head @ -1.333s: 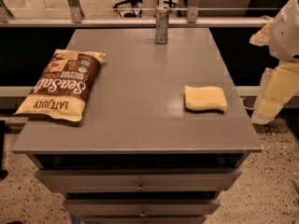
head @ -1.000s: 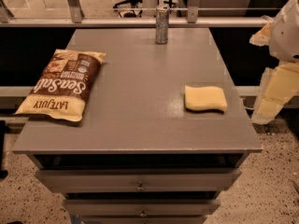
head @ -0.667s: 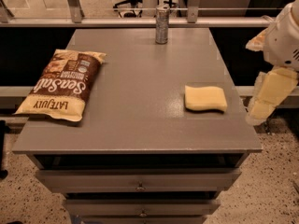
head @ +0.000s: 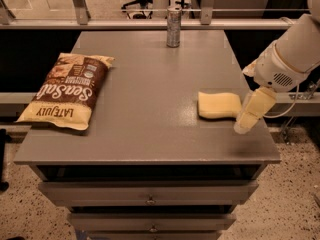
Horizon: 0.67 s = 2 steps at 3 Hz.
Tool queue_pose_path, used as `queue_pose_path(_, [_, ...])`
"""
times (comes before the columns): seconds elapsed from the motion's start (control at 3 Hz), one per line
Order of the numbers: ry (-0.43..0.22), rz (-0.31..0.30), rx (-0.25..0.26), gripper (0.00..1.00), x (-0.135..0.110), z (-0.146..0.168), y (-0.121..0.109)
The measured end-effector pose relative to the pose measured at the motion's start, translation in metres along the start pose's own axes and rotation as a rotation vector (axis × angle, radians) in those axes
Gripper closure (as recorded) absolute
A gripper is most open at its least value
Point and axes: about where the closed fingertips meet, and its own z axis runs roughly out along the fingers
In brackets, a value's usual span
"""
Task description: Move sponge near redbull can
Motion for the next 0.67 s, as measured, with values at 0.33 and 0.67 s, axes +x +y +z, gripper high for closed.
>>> queue_pose_path(0.33, [-0.04,0.046,-0.024,0.0,-0.001,0.032,-0.019])
queue_pose_path(0.67, [-0.063,0.084,-0.052,0.16,0.002,0.052,-0.029])
